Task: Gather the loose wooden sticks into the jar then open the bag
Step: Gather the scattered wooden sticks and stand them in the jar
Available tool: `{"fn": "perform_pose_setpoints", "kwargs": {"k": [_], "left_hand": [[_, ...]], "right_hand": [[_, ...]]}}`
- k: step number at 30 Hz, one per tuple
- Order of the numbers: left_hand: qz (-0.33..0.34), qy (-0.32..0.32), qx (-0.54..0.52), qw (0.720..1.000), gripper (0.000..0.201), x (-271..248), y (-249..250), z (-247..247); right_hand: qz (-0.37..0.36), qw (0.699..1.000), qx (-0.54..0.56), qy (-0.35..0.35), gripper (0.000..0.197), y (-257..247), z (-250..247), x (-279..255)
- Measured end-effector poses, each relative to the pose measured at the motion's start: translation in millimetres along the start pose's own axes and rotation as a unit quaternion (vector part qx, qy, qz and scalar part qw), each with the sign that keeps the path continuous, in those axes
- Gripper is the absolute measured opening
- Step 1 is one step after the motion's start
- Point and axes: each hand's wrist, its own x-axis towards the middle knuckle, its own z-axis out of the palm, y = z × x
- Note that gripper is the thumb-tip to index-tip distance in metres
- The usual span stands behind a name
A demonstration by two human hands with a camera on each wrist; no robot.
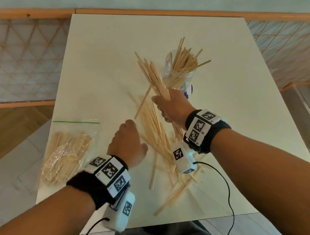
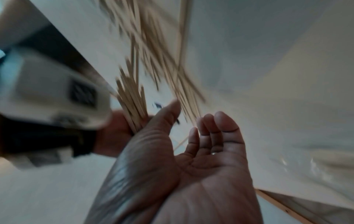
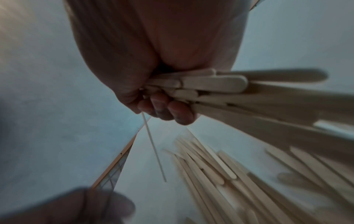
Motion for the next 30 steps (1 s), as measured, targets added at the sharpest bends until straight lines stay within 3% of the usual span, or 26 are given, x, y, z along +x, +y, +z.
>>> {"fn": "perform_pose_setpoints", "kwargs": {"k": [3,6,8,10,13,15,19,21,24,30], "left_hand": [[0.000,0.044,-0.083,0.996,0.069,30.9,5.0,-30.6],[0.027,0.036,-0.193,0.980,0.090,48.6,20.6,-44.3],[0.043,0.038,-0.219,0.974,0.091,54.7,29.9,-44.8],[0.042,0.043,-0.211,0.976,0.077,59.8,33.6,-42.6],[0.069,0.028,-0.231,0.970,0.032,62.9,35.8,-39.5],[0.091,0.027,-0.246,0.965,0.034,62.3,38.0,-38.8],[0.173,-0.032,-0.254,0.951,0.070,63.0,41.8,-44.4],[0.195,-0.036,-0.221,0.955,0.054,66.6,41.9,-45.5],[0.166,0.022,-0.182,0.969,0.027,65.4,44.1,-46.4],[0.134,0.037,-0.277,0.951,0.019,59.4,43.6,-38.9]], "right_hand": [[-0.043,0.998,-0.041,-0.008,0.023,-0.2,-5.0,-7.3],[-0.075,0.996,-0.052,-0.012,0.026,-3.1,-5.8,-13.7],[-0.087,0.994,-0.056,-0.020,0.028,-5.7,-6.1,-18.0],[-0.096,0.993,-0.064,-0.025,0.029,-9.1,-8.5,-21.7],[-0.105,0.990,-0.091,-0.034,0.029,-13.8,-16.6,-25.1],[-0.103,0.989,-0.098,-0.051,0.030,-16.8,-21.8,-27.2],[-0.085,0.990,-0.045,-0.105,0.027,-22.9,-29.7,-32.6],[-0.081,0.990,-0.023,-0.116,0.019,-24.9,-33.1,-33.4],[-0.092,0.993,-0.031,-0.068,0.020,-22.6,-38.8,-28.1],[-0.126,0.991,-0.020,0.033,0.023,-20.5,-37.0,-17.2]]}}
